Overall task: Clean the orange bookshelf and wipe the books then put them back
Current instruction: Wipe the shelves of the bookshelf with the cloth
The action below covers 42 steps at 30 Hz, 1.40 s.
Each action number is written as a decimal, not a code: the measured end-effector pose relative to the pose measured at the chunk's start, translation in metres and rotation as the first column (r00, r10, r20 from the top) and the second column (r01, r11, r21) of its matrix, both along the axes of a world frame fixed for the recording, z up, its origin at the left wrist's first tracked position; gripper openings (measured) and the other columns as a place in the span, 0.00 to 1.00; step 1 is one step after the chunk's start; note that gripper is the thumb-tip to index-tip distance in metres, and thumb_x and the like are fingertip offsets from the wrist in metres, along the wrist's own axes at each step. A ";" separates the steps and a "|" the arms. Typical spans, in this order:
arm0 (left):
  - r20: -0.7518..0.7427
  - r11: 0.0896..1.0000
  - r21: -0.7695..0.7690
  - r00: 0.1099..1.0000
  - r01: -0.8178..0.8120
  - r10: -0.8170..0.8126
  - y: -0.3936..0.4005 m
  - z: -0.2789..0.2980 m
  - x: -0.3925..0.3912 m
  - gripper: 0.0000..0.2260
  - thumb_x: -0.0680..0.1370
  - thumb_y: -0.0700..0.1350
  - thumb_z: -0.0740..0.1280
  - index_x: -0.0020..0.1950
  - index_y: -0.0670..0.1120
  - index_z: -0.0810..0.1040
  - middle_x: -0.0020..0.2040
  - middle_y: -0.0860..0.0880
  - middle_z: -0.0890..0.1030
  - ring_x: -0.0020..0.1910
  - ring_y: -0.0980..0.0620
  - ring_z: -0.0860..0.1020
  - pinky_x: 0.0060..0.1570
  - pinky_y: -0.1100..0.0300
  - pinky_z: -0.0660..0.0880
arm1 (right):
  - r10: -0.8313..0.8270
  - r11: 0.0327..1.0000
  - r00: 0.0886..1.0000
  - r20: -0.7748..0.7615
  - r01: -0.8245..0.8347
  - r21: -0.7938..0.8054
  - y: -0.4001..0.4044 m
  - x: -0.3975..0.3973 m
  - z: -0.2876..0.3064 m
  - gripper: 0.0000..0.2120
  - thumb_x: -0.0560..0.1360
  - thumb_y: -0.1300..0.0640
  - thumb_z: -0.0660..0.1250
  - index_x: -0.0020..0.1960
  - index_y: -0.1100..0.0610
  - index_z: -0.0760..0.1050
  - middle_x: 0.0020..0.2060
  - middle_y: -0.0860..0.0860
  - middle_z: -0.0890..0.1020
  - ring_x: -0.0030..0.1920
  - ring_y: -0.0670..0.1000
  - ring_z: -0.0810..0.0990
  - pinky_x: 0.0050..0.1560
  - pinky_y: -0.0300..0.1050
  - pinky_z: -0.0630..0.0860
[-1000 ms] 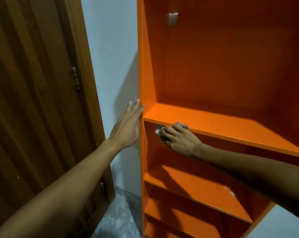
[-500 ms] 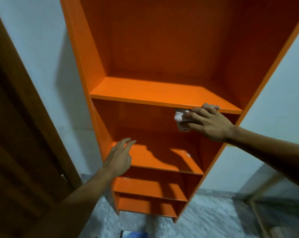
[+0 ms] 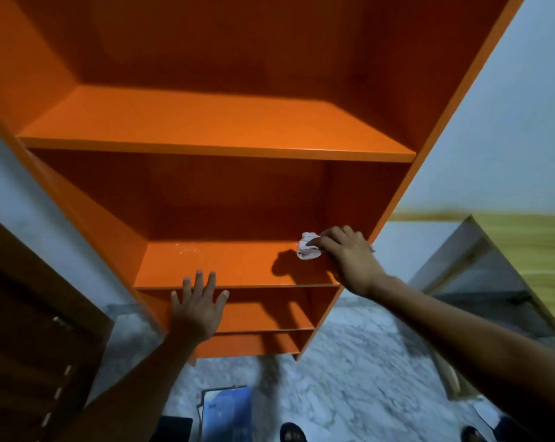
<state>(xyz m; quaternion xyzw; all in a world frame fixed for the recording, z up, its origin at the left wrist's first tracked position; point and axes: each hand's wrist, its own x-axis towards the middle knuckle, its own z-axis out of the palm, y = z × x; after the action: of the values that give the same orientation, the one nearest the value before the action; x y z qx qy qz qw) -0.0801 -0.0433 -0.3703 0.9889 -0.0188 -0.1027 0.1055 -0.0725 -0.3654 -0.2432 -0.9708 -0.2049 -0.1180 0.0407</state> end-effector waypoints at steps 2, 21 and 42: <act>0.033 0.997 0.051 0.997 0.061 -0.063 0.004 -0.013 0.003 0.32 0.79 0.63 0.49 0.73 0.44 0.72 0.72 0.36 0.72 0.68 0.30 0.71 0.58 0.30 0.69 | -0.186 0.960 0.976 -0.117 0.206 0.190 0.015 0.008 -0.030 0.21 0.73 0.64 0.61 0.64 0.53 0.76 0.55 0.55 0.78 0.53 0.62 0.75 0.48 0.53 0.70; 0.166 0.999 -0.017 0.985 0.041 -0.038 0.027 -0.034 0.012 0.29 0.82 0.62 0.45 0.79 0.50 0.62 0.79 0.43 0.63 0.77 0.38 0.62 0.69 0.30 0.58 | -0.295 0.955 0.942 -0.159 0.289 -0.060 0.096 0.033 -0.146 0.29 0.79 0.34 0.51 0.75 0.46 0.65 0.75 0.59 0.66 0.71 0.66 0.64 0.65 0.66 0.60; 0.229 0.993 0.010 0.967 -0.120 0.115 0.063 -0.048 0.031 0.33 0.81 0.65 0.42 0.77 0.48 0.66 0.76 0.38 0.65 0.74 0.34 0.65 0.66 0.30 0.61 | -0.164 0.847 0.959 -0.231 0.257 0.466 0.039 0.122 -0.118 0.26 0.76 0.61 0.55 0.72 0.45 0.69 0.70 0.41 0.70 0.72 0.54 0.69 0.72 0.54 0.66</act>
<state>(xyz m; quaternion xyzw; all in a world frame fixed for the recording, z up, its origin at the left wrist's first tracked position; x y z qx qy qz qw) -0.0492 0.0195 -0.4179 0.9947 0.0290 0.0179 0.0967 0.0491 -0.3259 -0.3615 -0.9516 -0.0556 -0.0806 0.2914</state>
